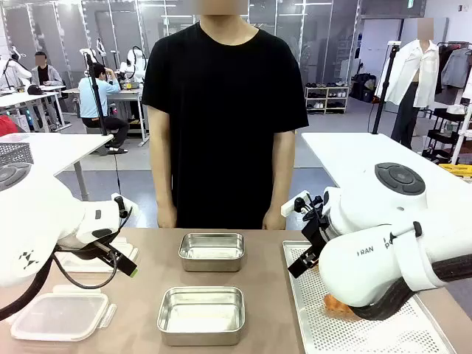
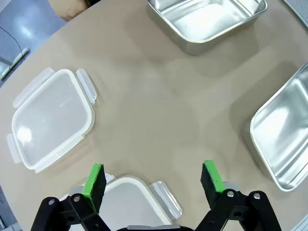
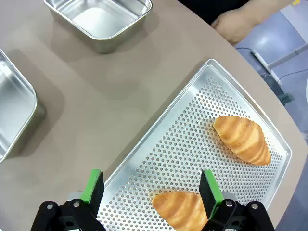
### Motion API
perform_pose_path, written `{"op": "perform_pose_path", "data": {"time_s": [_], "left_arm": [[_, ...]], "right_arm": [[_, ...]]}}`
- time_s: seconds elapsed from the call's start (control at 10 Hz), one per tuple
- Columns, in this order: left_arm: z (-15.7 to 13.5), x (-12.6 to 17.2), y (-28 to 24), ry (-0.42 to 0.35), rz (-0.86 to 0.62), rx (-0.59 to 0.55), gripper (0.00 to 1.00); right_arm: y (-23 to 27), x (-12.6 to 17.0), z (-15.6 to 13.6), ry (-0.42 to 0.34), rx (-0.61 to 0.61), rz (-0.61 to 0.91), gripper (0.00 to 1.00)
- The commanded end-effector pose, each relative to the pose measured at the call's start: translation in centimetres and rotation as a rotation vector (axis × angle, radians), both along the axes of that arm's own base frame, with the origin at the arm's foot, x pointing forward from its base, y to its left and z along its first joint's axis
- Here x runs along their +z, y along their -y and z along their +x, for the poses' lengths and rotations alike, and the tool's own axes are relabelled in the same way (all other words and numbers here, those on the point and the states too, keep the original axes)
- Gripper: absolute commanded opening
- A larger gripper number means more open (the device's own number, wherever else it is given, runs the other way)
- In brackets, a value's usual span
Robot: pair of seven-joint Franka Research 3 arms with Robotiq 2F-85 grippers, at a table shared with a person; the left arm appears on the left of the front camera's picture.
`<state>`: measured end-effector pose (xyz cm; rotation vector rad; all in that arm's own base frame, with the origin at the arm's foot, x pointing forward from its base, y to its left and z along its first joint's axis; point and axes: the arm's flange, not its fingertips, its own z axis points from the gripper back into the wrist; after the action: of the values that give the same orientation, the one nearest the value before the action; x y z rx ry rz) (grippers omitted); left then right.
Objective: Place the bread into the airtight container.
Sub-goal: Pick up a Butter Roll and place it into an empty Airtight Container.
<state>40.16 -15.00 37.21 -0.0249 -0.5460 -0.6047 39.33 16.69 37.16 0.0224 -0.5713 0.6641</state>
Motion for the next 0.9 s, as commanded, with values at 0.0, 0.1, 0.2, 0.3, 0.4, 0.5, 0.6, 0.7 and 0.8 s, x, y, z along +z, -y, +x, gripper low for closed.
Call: {"op": "perform_pose_path", "data": {"time_s": [0.0,0.1,0.2,0.3,0.4,0.5,0.6,0.7,0.8], "left_arm": [[-0.01,0.00,0.02,0.000,0.000,0.000,1.00],[-0.01,0.00,0.02,0.000,0.000,0.000,1.00],[-0.01,0.00,0.02,0.000,0.000,0.000,1.00],[-0.01,0.00,0.02,0.000,0.000,0.000,1.00],[-0.01,0.00,0.02,0.000,0.000,0.000,1.00],[-0.01,0.00,0.02,0.000,0.000,0.000,1.00],[-0.01,0.00,0.02,0.000,0.000,0.000,1.00],[-0.01,0.00,0.02,0.000,0.000,0.000,1.00],[-0.02,0.00,0.04,0.000,0.000,-0.001,1.00]], "right_arm": [[0.00,0.00,0.00,0.000,0.000,0.000,1.00],[0.00,0.00,0.00,0.000,0.000,0.000,1.00],[0.00,0.00,0.00,0.000,0.000,0.000,1.00],[0.00,0.00,0.00,0.000,0.000,0.000,1.00],[0.00,0.00,0.00,0.000,0.000,0.000,1.00],[0.00,0.00,0.00,0.000,0.000,0.000,1.00],[0.00,0.00,0.00,0.000,0.000,0.000,1.00],[0.00,0.00,0.00,0.000,0.000,0.000,1.00],[-0.02,0.00,-0.01,0.001,0.003,-0.003,1.00]]}}
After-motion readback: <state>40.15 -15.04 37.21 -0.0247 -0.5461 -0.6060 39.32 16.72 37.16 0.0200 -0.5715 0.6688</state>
